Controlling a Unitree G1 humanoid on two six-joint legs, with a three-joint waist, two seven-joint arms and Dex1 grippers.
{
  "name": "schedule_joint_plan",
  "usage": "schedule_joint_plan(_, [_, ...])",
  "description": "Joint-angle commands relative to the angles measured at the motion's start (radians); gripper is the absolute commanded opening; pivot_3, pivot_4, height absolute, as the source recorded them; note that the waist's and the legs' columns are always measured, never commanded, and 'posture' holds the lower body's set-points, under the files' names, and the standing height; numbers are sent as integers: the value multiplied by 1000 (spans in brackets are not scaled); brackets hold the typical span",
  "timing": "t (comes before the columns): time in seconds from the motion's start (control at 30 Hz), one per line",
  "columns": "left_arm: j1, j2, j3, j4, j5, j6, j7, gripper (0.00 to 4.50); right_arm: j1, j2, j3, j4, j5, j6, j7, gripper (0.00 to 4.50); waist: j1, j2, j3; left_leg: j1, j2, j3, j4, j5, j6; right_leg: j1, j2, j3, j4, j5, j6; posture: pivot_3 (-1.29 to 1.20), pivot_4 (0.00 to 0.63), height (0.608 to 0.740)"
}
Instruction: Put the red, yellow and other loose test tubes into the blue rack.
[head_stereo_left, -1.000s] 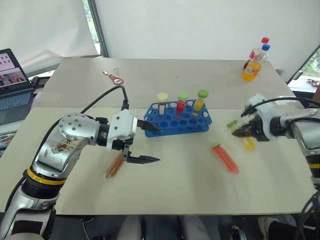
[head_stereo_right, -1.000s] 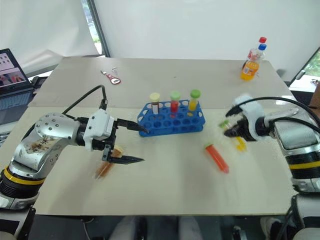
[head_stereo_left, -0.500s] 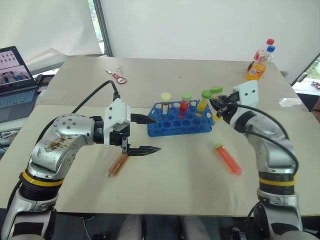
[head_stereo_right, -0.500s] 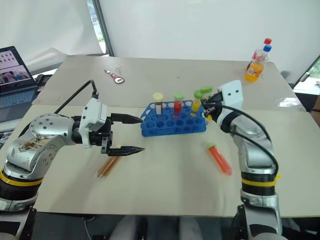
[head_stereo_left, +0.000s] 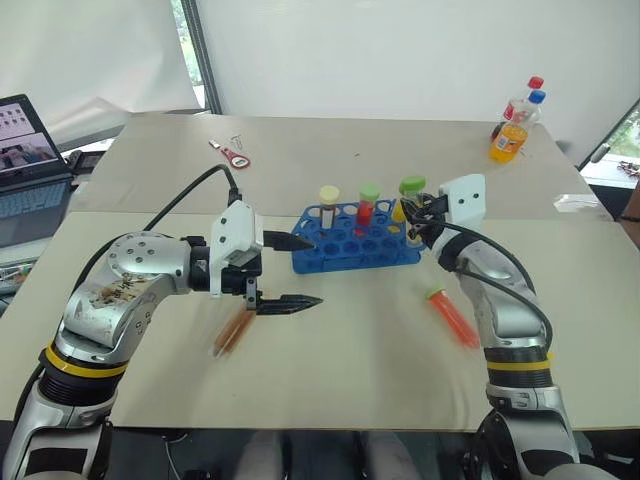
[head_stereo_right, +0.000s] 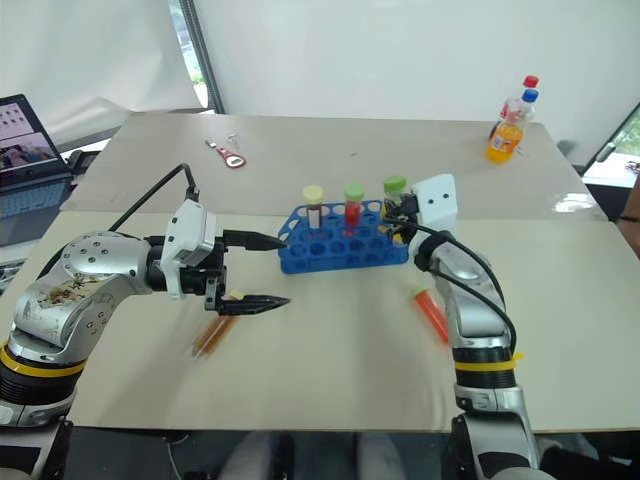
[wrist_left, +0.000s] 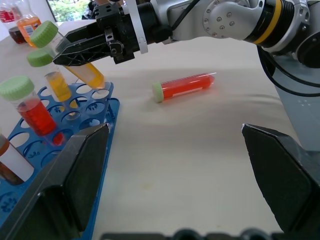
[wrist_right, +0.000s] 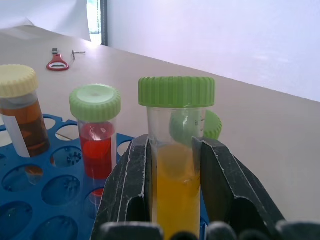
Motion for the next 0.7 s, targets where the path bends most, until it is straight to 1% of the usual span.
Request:
schedule_joint_plan(0.03, [-3,-7,22,-11,-21,14,18,4500,2,20,11,1,-16,-44,-31,961,-1,0,0,0,0,0,0,0,0,0,0,0,0,0,0,0,150,740])
schedule_joint_plan(0.27, [-11,-37,28,-5,-30,36,50,4500,23,70,9,36,-29,-109,-98,961,-3,0,0,1,0,0,0,0,0,0,0,0,0,0,0,0,150,740])
schedule_joint_plan(0.43, [-10,-56,25,-10,-29,47,74,4500,70,114,5,41,-50,-198,-166,961,-5,0,0,1,0,0,0,0,0,0,0,0,1,0,0,0,150,740])
schedule_joint_plan(0.53, [-10,-69,24,-15,-31,58,93,4500,103,192,-11,30,-24,-207,-235,961,-6,0,0,1,0,-1,0,0,0,1,0,0,1,0,0,0,150,740])
schedule_joint_plan(0.57, [-12,-73,23,-14,-31,61,99,4500,112,212,-12,35,-20,-243,-243,961,-6,0,-1,1,0,-2,0,0,0,1,0,0,1,0,0,0,150,740])
schedule_joint_plan(0.7, [-16,-84,20,-11,-26,63,111,4500,126,249,2,44,-36,-267,-262,960,-15,0,0,2,0,-7,0,0,0,1,0,0,2,0,0,0,150,740])
